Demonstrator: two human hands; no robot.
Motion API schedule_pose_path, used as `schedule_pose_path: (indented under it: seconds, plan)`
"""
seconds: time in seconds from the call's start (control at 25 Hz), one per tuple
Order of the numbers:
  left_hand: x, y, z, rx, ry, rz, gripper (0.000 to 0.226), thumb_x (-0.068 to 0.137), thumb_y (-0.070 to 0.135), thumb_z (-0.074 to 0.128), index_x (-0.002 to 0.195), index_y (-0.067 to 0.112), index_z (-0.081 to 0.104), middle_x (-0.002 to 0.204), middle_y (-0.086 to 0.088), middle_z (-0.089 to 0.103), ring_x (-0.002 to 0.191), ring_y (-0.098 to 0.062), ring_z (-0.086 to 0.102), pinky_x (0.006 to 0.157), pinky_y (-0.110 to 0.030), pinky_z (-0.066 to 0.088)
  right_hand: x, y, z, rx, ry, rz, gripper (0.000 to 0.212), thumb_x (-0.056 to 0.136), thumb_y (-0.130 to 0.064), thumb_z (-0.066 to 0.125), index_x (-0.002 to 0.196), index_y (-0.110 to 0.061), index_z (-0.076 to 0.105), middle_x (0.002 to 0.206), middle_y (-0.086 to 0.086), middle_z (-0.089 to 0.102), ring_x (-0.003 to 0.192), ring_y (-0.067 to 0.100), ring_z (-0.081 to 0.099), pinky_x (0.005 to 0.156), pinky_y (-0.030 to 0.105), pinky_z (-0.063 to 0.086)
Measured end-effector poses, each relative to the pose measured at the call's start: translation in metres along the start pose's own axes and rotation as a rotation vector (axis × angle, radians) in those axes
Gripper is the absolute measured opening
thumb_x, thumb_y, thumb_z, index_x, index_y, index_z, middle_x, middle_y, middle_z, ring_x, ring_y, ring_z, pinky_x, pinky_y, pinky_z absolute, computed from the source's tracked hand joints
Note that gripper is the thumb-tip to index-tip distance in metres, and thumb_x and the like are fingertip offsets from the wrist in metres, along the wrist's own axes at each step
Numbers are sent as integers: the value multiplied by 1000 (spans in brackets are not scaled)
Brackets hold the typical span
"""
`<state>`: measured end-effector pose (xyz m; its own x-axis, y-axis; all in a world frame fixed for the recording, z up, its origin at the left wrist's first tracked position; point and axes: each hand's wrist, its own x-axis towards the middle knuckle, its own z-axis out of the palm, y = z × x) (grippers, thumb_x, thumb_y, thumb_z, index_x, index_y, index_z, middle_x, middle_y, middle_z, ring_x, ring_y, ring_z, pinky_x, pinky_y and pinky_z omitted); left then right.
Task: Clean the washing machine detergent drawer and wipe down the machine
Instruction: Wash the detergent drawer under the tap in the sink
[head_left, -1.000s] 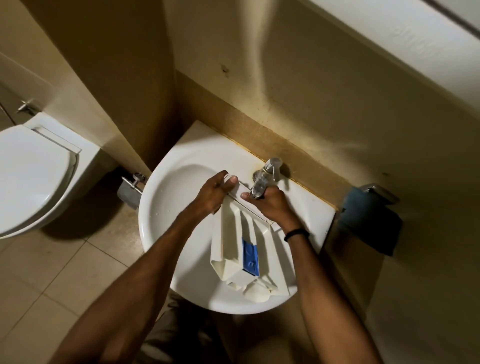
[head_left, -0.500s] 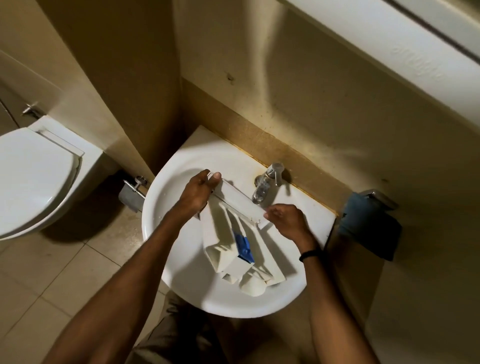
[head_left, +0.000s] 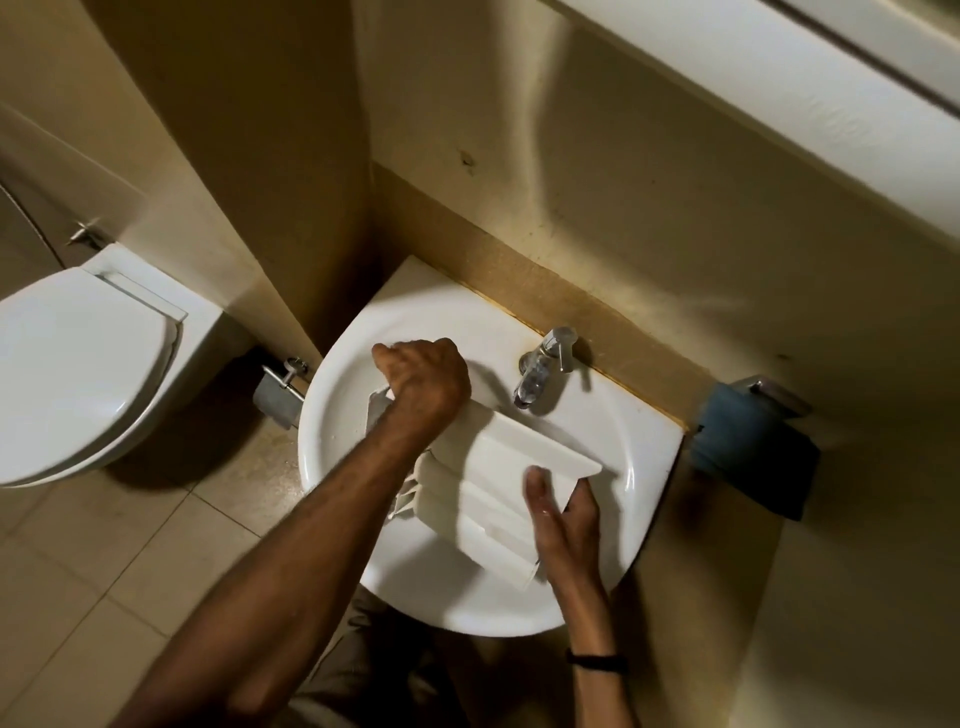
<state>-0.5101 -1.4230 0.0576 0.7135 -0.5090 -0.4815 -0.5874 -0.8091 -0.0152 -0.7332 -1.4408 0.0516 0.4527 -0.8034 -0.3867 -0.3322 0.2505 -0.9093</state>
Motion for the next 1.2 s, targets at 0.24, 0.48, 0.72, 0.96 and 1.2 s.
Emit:
schedule_pose_path:
  seconds: [0.24,0.48,0.72,0.96,1.2]
  plan:
    - [6,-31,-21,-492,-368,136,83,94,79,38,99,4,74,104,-7,69,105,-28,64,101,-42,49,36,38,9,237,193,238,22,96,-29,67,116,-21,69,115,-6,74,104,0,69,90,24,51]
    - [-19,-30,45,-995,102,224,62,92,81,38,100,30,71,77,1,64,77,-21,61,74,-38,52,84,47,10,143,242,251,28,94,-50,62,95,-22,69,86,-12,69,81,2,62,87,31,48]
    - [-38,-18,82,-912,336,144,45,109,57,30,135,33,59,90,-2,53,86,-19,51,67,-32,37,126,37,4,-507,391,37,65,103,-49,46,61,-3,64,68,17,70,65,27,62,68,25,36]
    - [-45,7,101,-991,458,-112,56,107,54,28,130,16,62,97,2,57,92,-25,58,75,-32,39,142,17,15,-620,817,-312,42,97,-23,60,60,-3,67,56,14,62,51,28,56,54,25,29]
    - [-42,9,102,-911,531,-73,61,106,55,28,141,17,62,95,-4,61,84,-25,59,67,-32,42,145,33,15,-635,708,-469,23,93,-12,63,79,1,74,75,14,61,77,28,55,77,36,46]
